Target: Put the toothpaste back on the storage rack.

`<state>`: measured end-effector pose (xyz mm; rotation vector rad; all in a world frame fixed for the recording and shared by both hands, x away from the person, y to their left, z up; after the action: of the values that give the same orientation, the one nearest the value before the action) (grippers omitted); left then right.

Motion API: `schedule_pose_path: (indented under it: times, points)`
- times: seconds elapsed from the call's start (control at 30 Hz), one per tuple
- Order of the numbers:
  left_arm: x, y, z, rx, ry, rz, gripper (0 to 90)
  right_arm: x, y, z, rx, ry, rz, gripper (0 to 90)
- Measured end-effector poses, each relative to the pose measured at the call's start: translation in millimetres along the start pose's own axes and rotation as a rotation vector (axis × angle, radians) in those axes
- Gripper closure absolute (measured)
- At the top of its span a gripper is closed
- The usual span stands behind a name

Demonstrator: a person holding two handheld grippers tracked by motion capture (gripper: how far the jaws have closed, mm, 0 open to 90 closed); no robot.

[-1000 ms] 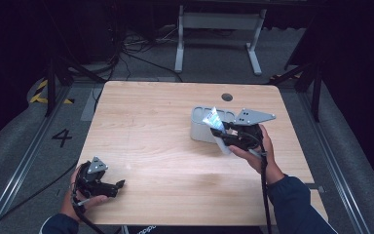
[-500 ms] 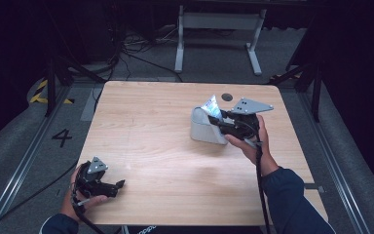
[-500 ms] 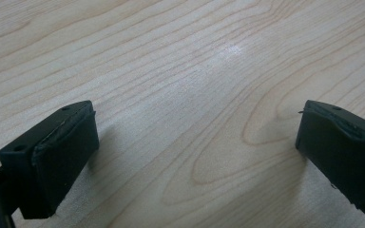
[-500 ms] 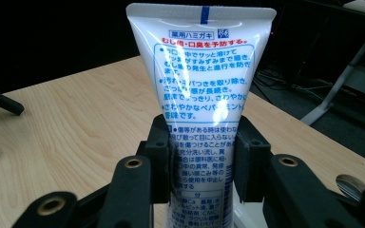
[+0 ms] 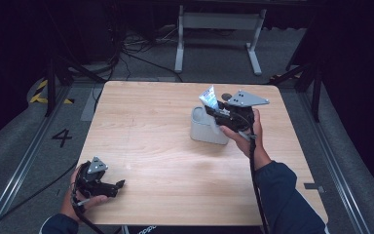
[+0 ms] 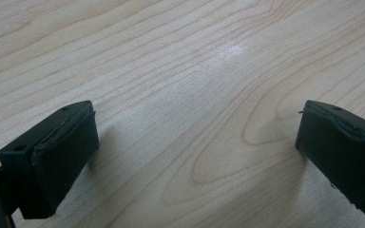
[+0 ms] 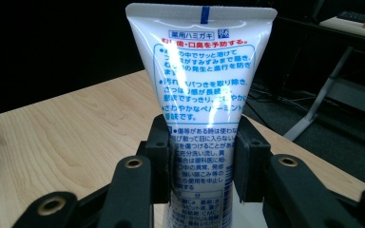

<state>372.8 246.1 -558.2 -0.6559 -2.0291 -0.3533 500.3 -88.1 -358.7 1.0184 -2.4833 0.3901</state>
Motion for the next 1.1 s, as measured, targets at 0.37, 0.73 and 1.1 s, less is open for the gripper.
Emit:
schedule_pose_path:
  times: [0.37, 0.73, 1.1]
  points:
    - [0.0, 0.4, -0.1, -0.005, -0.001, -0.001, 0.9, -11.3, -12.7, -4.7, -0.026, -0.017, 0.03, 65.8]
    - [0.0, 0.0, 0.0, -0.006, 0.0, 0.004, 1.0, -25.1, -19.4, -6.6, -0.015, -0.021, 0.044, 65.9]
    - [0.1, -0.3, -0.1, -0.003, -0.001, 0.005, 1.0, -28.8, -29.2, -7.2, -0.026, -0.047, 0.047, 65.9]
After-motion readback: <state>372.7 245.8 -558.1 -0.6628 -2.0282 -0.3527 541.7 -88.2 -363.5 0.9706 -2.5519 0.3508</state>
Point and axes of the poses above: each handheld gripper's, and its own axes: x roughly backward along the jaws, z roughly out of its underside, y roughly to its left, the point moved 10 cm from there along -x, roughly forward along the jaws, and after that the axes turned 10 degrees about y, right-handed, at the moved point
